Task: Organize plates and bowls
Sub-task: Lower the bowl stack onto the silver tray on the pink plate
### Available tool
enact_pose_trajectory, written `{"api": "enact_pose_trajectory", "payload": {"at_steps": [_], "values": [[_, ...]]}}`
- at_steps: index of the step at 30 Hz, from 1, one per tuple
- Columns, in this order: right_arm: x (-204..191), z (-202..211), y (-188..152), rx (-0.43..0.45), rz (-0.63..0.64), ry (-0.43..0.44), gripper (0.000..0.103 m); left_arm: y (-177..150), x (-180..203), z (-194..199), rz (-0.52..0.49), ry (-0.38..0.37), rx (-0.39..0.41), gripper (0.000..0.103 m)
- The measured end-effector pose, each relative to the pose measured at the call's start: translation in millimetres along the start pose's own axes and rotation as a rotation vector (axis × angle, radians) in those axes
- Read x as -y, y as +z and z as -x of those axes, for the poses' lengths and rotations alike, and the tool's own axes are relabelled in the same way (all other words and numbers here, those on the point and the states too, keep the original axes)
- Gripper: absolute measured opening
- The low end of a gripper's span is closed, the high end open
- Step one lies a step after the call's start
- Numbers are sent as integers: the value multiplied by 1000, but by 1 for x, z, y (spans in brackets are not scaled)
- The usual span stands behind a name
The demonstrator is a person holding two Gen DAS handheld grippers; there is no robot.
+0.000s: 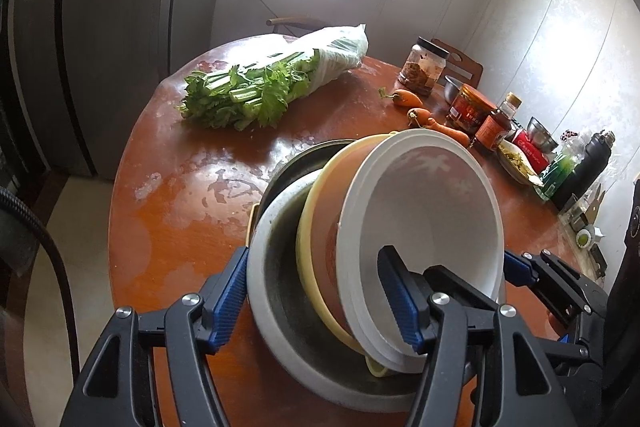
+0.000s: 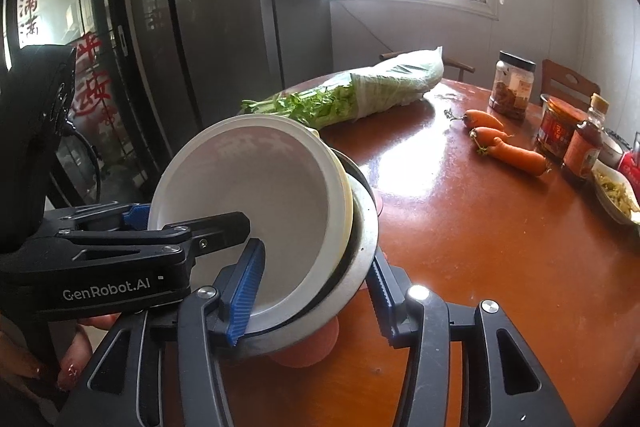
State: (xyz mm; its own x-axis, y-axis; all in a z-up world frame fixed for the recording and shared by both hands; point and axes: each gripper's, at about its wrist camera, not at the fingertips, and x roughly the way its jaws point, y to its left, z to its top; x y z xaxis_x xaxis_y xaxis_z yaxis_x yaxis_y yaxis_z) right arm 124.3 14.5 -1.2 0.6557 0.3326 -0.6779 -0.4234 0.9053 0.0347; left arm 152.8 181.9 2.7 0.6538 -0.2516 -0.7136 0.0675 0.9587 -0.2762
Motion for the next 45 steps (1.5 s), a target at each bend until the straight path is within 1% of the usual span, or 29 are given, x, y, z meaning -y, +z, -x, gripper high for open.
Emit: {"api": "enact_pose_trajectory", "payload": {"at_steps": [5, 8, 10, 12, 14, 18, 19, 21, 24, 27, 29, 30, 38, 45], "values": [[1, 2, 0, 7, 3, -2, 54, 0, -1, 3, 1, 9, 10, 67], [2, 5, 1, 16, -6, -2, 58, 2, -3, 5, 17, 6, 17, 71], [4, 8, 2, 34, -10, -6, 63, 3, -5, 5, 22, 14, 18, 76], [4, 14, 3, 54, -11, -25, 68, 3, -8, 4, 32, 24, 18, 77], [6, 17, 4, 68, -14, -32, 73, 4, -11, 1, 36, 51, 12, 77], [11, 13, 3, 44, -39, -30, 74, 1, -16, -8, 47, 62, -19, 78], [13, 10, 2, 32, -48, -25, 74, 1, -17, -10, 49, 64, -28, 80], [14, 7, 0, 18, -69, 3, 74, 0, -18, -14, 52, 47, -43, 82], [16, 4, -1, 3, -102, 31, 76, 0, -19, -19, 66, 16, -59, 83], [23, 0, -2, -19, -137, 52, 78, 1, -19, -24, 70, -40, -79, 83], [26, -1, -3, -29, -152, 55, 78, 1, -14, -28, 64, -73, -97, 86], [29, -3, -4, -36, -155, 47, 78, 1, -11, -29, 51, -66, -98, 88], [50, 2, -10, -21, -170, 63, 78, 1, 16, -36, -6, -48, -102, 88], [86, 17, -22, -16, -209, 59, 78, 0, 58, -47, -78, -33, -103, 88]]}}
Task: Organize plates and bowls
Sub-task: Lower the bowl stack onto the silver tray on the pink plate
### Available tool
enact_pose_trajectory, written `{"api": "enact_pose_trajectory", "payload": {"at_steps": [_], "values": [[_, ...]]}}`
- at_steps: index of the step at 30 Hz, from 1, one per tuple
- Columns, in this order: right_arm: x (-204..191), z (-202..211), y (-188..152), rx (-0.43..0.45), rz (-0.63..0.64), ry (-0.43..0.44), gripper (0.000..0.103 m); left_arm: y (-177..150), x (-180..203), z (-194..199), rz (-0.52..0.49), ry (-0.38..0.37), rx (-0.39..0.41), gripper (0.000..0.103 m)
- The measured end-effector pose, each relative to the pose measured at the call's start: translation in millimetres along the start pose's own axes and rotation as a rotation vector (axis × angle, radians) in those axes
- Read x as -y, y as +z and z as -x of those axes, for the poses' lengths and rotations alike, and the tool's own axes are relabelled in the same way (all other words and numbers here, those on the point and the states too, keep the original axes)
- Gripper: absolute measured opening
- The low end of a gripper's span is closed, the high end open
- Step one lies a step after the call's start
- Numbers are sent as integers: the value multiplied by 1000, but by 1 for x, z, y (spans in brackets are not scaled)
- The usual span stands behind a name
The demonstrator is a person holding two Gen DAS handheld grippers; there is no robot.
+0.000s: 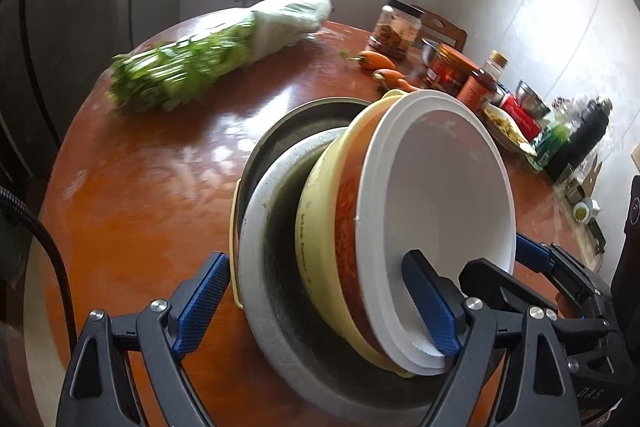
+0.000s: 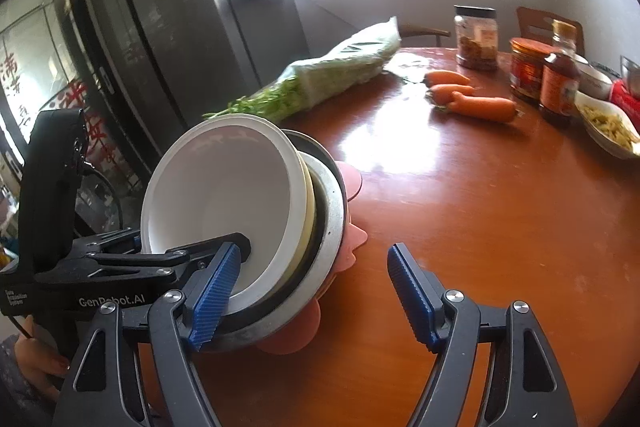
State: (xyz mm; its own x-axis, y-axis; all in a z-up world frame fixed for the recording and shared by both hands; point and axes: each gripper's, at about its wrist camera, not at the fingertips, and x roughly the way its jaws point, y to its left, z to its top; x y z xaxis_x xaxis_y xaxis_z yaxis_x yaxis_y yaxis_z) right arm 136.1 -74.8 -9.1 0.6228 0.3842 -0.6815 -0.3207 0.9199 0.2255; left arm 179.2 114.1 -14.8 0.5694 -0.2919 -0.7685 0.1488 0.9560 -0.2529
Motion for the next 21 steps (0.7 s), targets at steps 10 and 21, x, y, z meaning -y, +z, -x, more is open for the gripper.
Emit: {"api": "enact_pose_trajectory", "payload": {"at_steps": [10, 21], "values": [[59, 31, -7, 18, -56, -61, 78, 4, 70, -21, -86, 3, -9, 88], [110, 57, -16, 43, -116, -101, 78, 5, 121, -38, -114, 12, -1, 89]]}}
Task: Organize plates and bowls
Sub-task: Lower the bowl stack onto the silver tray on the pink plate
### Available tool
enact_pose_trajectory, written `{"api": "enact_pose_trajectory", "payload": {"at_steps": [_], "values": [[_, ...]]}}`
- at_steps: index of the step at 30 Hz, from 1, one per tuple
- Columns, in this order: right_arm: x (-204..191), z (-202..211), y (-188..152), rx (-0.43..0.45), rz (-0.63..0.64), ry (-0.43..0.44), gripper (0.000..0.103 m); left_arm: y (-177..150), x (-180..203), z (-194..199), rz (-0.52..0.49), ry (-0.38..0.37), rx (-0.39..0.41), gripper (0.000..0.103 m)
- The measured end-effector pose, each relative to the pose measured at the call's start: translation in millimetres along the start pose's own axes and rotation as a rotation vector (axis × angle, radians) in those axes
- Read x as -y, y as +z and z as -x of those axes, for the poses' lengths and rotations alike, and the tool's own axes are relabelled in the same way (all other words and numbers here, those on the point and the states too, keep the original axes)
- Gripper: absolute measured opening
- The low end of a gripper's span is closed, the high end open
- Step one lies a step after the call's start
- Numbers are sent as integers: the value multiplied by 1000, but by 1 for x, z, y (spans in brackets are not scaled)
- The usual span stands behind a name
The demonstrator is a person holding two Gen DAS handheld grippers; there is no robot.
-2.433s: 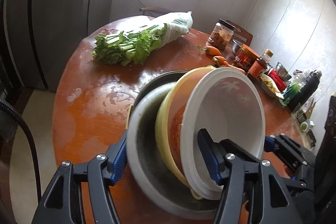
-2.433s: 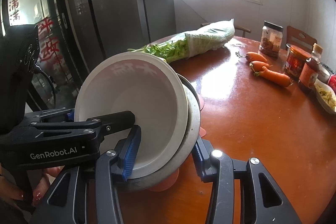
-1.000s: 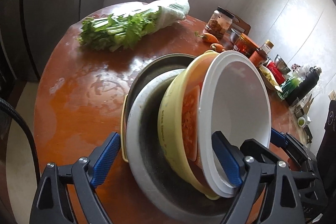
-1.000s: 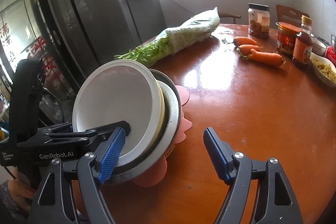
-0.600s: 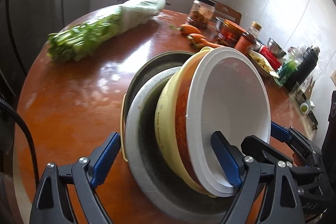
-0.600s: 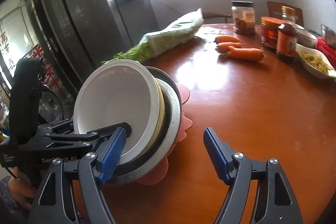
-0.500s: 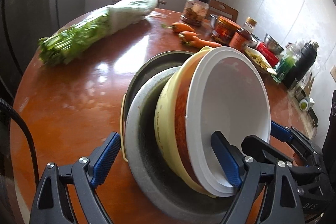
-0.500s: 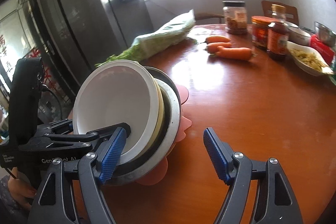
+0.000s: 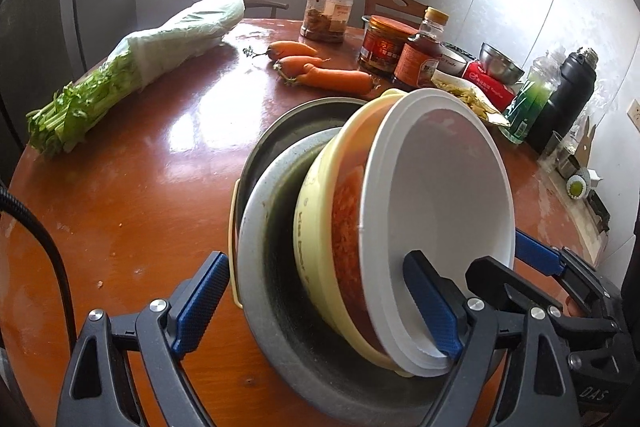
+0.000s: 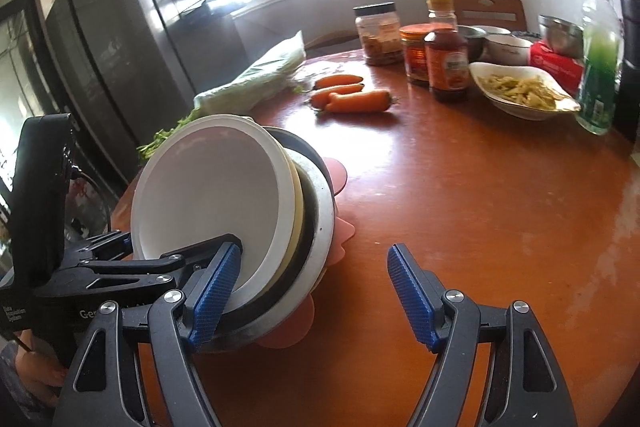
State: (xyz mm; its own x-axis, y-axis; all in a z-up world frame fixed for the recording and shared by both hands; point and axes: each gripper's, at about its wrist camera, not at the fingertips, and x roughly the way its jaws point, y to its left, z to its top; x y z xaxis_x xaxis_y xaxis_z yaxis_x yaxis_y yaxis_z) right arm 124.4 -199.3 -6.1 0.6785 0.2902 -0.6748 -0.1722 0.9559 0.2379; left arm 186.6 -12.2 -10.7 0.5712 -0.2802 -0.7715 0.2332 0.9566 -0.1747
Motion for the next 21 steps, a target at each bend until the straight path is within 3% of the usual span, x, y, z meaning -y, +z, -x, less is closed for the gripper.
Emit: {"api": "enact_pose_trajectory", "payload": {"at_steps": [12, 21], "values": [[21, 9, 2, 14, -12, -43, 78, 3, 21, -7, 2, 17, 18, 90], [20, 10, 2, 17, -12, -53, 78, 2, 16, -8, 22, -9, 7, 90]]}}
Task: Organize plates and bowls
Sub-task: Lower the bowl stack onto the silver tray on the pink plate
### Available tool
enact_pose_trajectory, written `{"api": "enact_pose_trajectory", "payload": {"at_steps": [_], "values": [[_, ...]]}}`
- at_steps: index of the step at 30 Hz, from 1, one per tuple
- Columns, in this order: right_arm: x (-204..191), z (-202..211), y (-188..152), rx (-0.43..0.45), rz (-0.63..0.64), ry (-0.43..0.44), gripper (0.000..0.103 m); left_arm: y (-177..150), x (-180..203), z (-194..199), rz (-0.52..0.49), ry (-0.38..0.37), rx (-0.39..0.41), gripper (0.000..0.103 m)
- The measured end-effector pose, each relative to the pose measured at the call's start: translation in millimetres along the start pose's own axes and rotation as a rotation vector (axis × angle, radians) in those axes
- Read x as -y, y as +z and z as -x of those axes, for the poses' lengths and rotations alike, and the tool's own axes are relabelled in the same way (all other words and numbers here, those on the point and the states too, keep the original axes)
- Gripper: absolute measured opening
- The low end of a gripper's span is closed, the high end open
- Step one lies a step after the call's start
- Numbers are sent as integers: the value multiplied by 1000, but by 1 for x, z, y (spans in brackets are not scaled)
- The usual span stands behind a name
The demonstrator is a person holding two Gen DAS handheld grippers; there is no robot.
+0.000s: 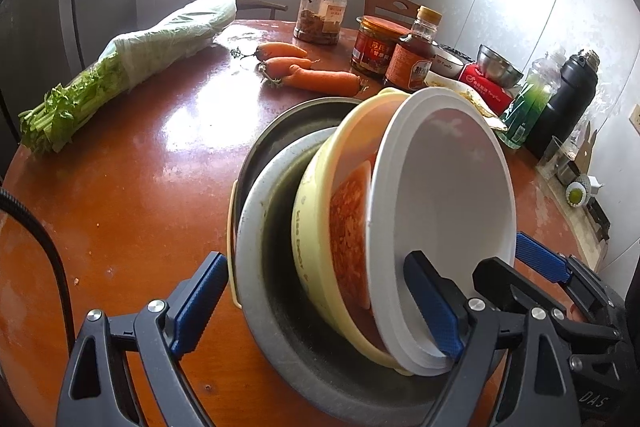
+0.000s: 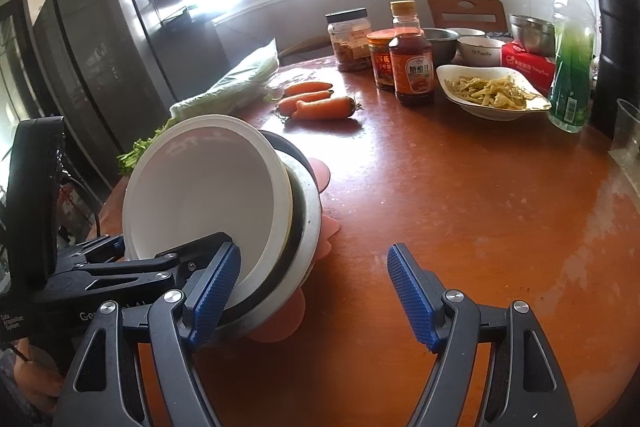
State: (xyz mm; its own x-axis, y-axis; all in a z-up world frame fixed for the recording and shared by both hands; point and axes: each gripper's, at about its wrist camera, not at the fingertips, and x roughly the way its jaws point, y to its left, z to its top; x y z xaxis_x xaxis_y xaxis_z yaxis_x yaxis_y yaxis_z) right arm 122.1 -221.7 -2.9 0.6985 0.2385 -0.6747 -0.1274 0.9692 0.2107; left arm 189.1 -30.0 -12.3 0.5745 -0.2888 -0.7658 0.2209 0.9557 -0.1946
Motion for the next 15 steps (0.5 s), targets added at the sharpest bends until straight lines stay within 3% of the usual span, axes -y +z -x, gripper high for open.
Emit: {"api": "enact_pose_trajectory", "payload": {"at_steps": [15], "values": [[-9, -3, 4, 5, -2, 7, 78, 0, -5, 3, -1, 12, 12, 89]]}}
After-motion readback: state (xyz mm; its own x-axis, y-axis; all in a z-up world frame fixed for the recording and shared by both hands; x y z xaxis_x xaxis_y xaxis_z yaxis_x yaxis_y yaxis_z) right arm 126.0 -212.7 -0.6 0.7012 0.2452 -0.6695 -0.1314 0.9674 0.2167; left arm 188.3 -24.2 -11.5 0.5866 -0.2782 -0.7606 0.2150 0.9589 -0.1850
